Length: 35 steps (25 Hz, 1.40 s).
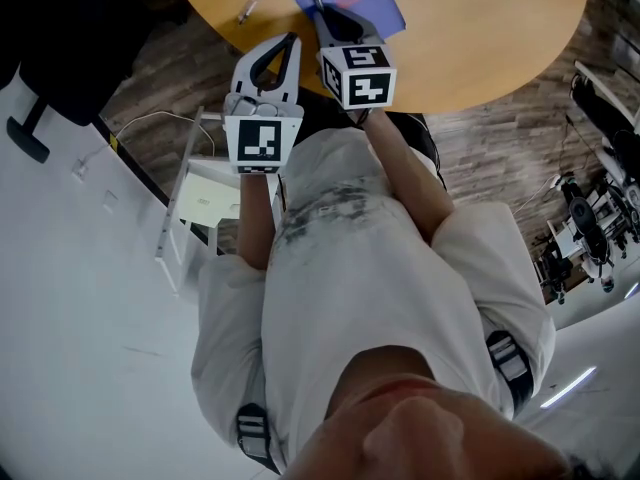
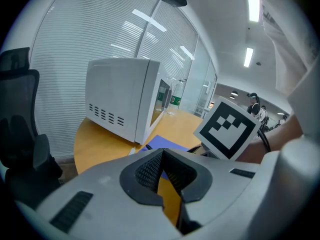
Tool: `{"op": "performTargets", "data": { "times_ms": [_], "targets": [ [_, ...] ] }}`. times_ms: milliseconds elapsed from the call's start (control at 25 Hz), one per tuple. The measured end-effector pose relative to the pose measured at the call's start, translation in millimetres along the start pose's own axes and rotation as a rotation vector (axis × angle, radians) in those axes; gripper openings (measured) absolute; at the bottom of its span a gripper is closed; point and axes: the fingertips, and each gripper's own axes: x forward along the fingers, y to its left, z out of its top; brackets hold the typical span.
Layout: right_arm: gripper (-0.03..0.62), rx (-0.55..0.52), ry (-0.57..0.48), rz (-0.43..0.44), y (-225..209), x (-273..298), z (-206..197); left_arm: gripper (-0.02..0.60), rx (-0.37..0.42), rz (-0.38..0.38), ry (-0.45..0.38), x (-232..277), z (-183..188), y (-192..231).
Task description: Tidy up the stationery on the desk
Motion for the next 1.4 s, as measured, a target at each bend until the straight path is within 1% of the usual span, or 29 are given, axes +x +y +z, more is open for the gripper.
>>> {"op": "performTargets", "data": {
  "times_ms": [160,360,560,680,1000,1400],
  "targets": [
    [0.095,0.0,-0.017,0.005,-15.0,-12.8,-0.4,0.009,0.008,0.008,0.003,8.4,3.4,-13.3],
    [0.095,0.004,-0.034,0.003,-44.6,-31.0,-1.7,0.009,0.015,0.022,0.007,22.4,10.7,-35.5],
    [0.095,-0.001,-0.039,0.002,-74.1,-45.7,-3.3,0.009,0.009,0.049,0.021,40.2,15.1,-54.5],
    [0.095,0.0,-0.044,-0.005,-95.4,-54.0,-4.5,0.009,0.001,0.051,0.022,51.8,18.3,-68.7],
    [0.095,0.065,-0.052,-0.055,-166.9,-71.1,-11.5,0.009,0.012,0.012,0.047,92.8,22.7,-112.0],
    [0.095,0.149,-0.075,-0.131,-238.7,-86.8,-14.0,0.009,0.045,-0.056,0.08,139.0,32.1,-151.7]
  ]
}}
